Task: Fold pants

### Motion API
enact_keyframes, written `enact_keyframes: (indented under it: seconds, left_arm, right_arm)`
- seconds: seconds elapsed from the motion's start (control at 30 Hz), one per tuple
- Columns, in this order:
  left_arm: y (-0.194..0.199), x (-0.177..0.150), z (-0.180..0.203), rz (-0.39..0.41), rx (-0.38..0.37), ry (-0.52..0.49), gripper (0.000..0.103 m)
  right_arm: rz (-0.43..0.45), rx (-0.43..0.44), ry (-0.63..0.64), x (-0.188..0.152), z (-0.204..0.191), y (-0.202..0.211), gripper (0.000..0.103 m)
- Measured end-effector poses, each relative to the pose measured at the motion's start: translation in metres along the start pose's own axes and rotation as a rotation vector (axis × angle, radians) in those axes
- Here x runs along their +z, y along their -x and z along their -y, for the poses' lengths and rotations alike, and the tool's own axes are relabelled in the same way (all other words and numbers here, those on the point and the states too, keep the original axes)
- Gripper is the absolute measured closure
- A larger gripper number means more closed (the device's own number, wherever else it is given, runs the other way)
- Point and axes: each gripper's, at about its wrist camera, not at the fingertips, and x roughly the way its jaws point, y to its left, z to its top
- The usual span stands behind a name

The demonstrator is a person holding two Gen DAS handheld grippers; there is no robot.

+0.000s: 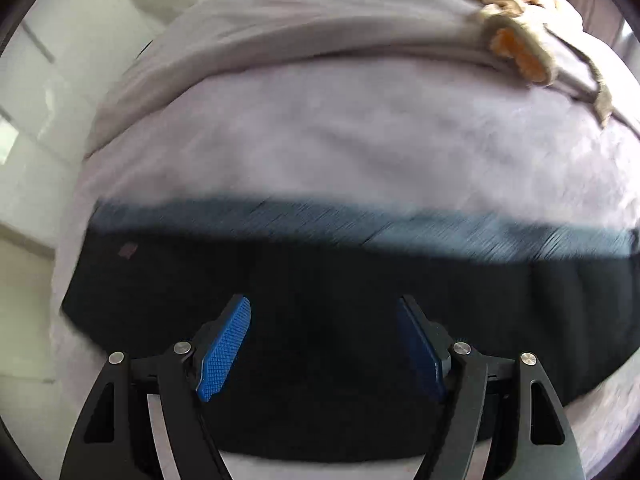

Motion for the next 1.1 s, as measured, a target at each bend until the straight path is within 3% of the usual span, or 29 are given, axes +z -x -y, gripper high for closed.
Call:
enact_keyframes:
  seconds: [0.2,0.33,0.5,0.57,0.6,0.67,0.7,0.73,0.8,0.9,0.97,1.0,1.07,1.1]
  left_arm:
    - [-0.014,-0.036,-0.091,-0.067,0.057,0.069,0.027]
    - [-0.03,-0.028,-0.146,-0.047,0.082,0.076,0.027]
    - [-0.066,-0.011,-0.206,-0.022,0.146,0.054,0.027]
    - [-0.089,-0.011,-0.224,-0.036,0.12,0.077,0.025]
    - [-0.095,-0.011,-0.231,-0.038,0.1,0.098,0.012]
    - [-0.096,-0.014,-0.238,-0.032,0.057,0.126,0.006]
    - [-0.096,-0.015,-0.241,-0.032,0.038,0.132,0.006]
    - [-0.096,-0.017,-0.244,-0.029,0.033,0.132,0.006]
    - [-0.094,-0.021,-0.247,-0.015,0.02,0.123,0.006]
    - [-0.099,-0.027,-0.254,-0.008,-0.007,0.137,0.006]
    - [-0.099,-0.027,-0.254,-0.009,-0.006,0.137,0.006]
    - [-0.1,-0.026,-0.256,-0.005,-0.005,0.132,0.006]
    - [-0.095,-0.027,-0.258,-0.011,-0.001,0.123,0.006]
    - [-0.092,-0.028,-0.261,-0.016,-0.001,0.128,0.006]
  right_arm:
    - [-0.176,0.166,-0.076,-0.067,-0.057,-0.08,0.061]
    - [-0.222,0.281,-0.143,-0.086,-0.104,-0.139,0.061]
    - [-0.225,0.358,-0.187,-0.116,-0.152,-0.205,0.061]
    - [-0.203,0.359,-0.193,-0.117,-0.163,-0.222,0.061]
    - [-0.191,0.355,-0.204,-0.116,-0.166,-0.23,0.061]
    - [-0.168,0.343,-0.237,-0.117,-0.167,-0.237,0.061]
    - [-0.163,0.332,-0.252,-0.115,-0.167,-0.239,0.069]
    - [-0.156,0.299,-0.252,-0.112,-0.17,-0.238,0.089]
    - [-0.117,0.296,-0.18,-0.107,-0.182,-0.217,0.092]
    - [-0.141,0.191,-0.069,-0.114,-0.194,-0.211,0.093]
    - [-0.19,0.055,-0.076,-0.117,-0.181,-0.233,0.093]
    - [-0.201,0.063,-0.098,-0.119,-0.175,-0.236,0.093]
    - [-0.257,0.094,-0.143,-0.121,-0.17,-0.233,0.085]
    - [-0.333,0.066,-0.135,-0.123,-0.172,-0.23,0.071]
